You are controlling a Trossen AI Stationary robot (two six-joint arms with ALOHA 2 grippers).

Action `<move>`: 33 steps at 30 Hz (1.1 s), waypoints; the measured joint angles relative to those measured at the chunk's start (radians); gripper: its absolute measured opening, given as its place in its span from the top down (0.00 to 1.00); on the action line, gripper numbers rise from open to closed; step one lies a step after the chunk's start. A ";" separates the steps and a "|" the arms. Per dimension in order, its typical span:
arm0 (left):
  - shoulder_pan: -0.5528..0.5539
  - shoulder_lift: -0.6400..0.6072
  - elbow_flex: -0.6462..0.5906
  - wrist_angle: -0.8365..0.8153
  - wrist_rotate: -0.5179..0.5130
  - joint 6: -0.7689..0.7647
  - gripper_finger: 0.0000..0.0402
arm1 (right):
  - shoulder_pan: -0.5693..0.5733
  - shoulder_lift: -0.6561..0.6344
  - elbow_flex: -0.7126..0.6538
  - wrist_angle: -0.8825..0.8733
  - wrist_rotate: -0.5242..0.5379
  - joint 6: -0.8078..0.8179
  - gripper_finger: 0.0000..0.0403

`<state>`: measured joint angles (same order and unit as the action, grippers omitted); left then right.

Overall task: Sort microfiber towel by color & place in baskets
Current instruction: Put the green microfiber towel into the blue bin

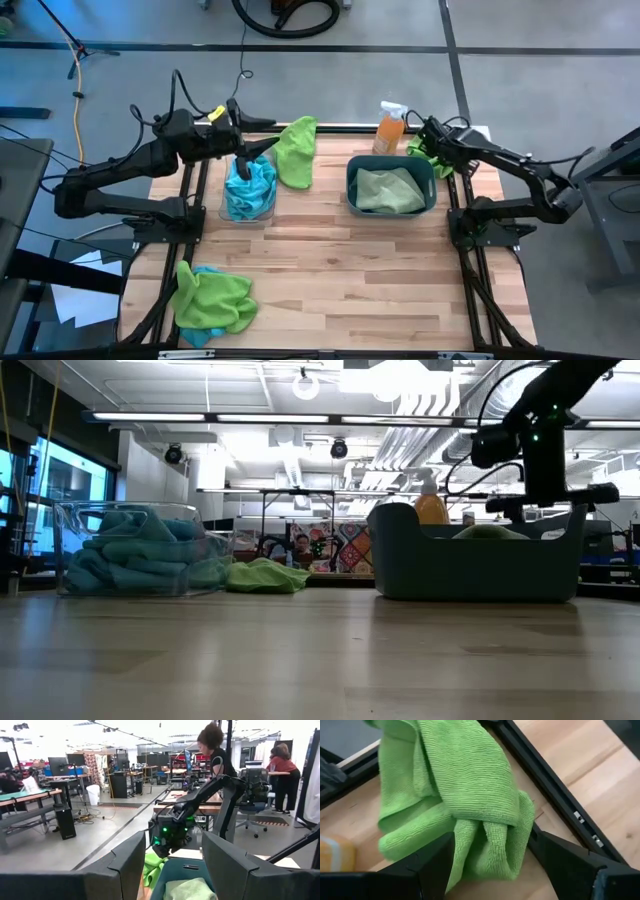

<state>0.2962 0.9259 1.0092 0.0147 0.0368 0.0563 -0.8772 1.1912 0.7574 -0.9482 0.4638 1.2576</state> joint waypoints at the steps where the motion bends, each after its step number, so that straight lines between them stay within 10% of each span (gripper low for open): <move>1: 0.003 0.000 0.000 0.000 0.000 0.000 0.54 | 0.000 0.000 -0.014 0.015 0.004 0.003 0.31; 24: 0.038 0.000 0.000 0.006 0.000 -0.062 0.54 | -0.123 0.000 -0.190 0.287 -0.071 0.036 0.33; 33: 0.038 0.000 0.000 0.008 -0.027 -0.071 0.54 | -0.124 -0.002 -0.196 0.284 -0.102 -0.010 0.83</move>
<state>0.3340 0.9264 1.0092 0.0225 0.0097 -0.0151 -1.0016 1.1889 0.5610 -0.6638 0.3618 1.2479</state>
